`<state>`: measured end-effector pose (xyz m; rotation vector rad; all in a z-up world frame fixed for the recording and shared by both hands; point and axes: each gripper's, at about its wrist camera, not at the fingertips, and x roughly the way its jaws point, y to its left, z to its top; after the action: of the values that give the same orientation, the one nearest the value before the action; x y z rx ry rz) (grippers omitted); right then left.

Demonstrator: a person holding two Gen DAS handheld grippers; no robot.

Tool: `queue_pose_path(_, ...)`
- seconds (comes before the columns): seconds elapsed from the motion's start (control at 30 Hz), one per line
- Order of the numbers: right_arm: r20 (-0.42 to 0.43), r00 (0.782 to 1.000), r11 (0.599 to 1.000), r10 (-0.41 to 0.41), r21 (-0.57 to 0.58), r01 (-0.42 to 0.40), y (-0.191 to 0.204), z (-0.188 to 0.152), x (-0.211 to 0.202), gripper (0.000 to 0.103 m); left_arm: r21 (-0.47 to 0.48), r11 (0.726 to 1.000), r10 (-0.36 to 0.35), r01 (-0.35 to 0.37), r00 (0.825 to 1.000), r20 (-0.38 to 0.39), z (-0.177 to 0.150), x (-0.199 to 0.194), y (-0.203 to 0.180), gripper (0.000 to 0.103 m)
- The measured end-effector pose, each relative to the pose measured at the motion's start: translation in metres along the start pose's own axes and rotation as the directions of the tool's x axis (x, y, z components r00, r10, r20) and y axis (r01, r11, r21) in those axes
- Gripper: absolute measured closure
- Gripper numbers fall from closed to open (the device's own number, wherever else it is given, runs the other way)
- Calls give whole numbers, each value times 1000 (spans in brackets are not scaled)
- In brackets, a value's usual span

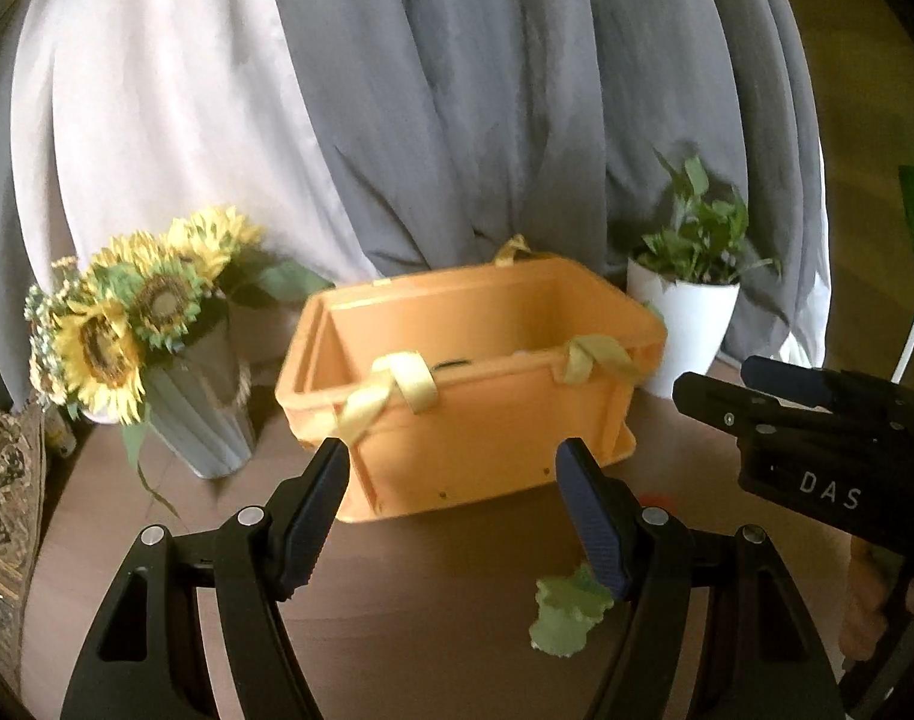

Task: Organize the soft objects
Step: 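Move both grippers back toward the frog plush and red-green plush, then grasp the green frog plush with the left gripper while the right gripper grasps the red-green plush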

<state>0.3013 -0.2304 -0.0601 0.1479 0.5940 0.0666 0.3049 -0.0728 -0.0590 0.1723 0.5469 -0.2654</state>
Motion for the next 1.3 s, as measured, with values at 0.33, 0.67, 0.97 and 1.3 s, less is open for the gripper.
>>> queue_pose_path(0.33,-64,998,1000,26,2,-26,-11,-25,13,40,61,998,-26,31,996,-85,-28,11,-19,32)
queue_pose_path(0.67,-140,989,999,41,4,-41,-17,-46,32,40,73,995,-58,73,980,-192,-58,27,-33,32)
queue_pose_path(0.97,-217,973,997,75,27,-71,-23,-63,56,31,55,991,-106,125,958,-267,-76,46,-41,32)
queue_pose_path(1.3,-294,950,994,104,21,-103,-21,-74,86,29,25,987,-143,160,933,-330,-93,72,-46,33)
